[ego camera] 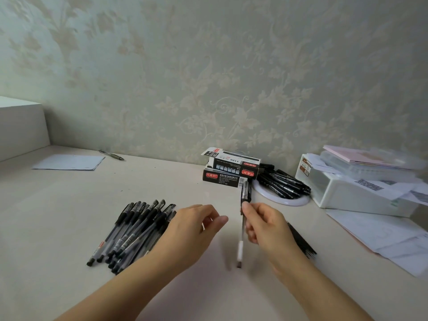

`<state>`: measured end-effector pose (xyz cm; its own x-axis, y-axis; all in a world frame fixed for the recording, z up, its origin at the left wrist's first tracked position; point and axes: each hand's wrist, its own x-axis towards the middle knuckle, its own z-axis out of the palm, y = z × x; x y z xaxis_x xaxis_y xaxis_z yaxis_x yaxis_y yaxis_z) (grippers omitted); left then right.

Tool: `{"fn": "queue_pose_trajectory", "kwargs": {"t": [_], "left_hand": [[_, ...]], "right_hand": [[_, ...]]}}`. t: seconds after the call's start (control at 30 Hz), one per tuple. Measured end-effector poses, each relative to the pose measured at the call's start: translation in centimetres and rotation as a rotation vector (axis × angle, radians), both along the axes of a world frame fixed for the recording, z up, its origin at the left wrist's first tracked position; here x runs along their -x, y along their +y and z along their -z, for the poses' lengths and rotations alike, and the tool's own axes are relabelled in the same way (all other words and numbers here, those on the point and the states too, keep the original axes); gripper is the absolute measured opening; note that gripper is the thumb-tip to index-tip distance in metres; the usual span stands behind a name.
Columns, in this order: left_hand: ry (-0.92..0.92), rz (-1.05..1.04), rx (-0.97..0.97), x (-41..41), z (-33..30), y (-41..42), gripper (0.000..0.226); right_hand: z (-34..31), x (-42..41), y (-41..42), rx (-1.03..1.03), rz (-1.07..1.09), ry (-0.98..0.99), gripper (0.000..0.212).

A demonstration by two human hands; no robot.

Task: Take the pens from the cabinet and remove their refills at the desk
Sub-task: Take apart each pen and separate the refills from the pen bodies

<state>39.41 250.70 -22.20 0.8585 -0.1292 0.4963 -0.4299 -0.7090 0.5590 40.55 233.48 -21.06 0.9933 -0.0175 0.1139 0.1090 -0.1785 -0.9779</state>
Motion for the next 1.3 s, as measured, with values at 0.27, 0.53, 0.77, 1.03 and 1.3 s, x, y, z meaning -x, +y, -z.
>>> {"fn": "queue_pose_trajectory", "kwargs": {"t": [0.27, 0.53, 0.77, 1.03, 1.3], "left_hand": [[0.040, 0.132, -0.080, 0.4, -0.4, -0.5, 0.020], [-0.001, 0.077, -0.217, 0.4, -0.6, 0.4, 0.017], [0.015, 0.084, -0.225, 0.5, -0.8, 0.2, 0.025], [0.037, 0.003, -0.404, 0.6, -1.1, 0.3, 0.034], [0.066, -0.055, -0.407, 0.1, -1.2, 0.8, 0.054]], "right_hand": [[0.6, 0.7, 0.8, -0.289, -0.271, 0.071, 0.015], [0.9, -0.1, -0.3, -0.200, -0.091, -0.095, 0.010], [1.7, 0.3, 0.4, -0.151, -0.255, -0.085, 0.008], [1.5, 0.4, 0.5, -0.130, -0.247, -0.170, 0.012], [1.4, 0.5, 0.6, -0.145, -0.214, -0.200, 0.010]]}}
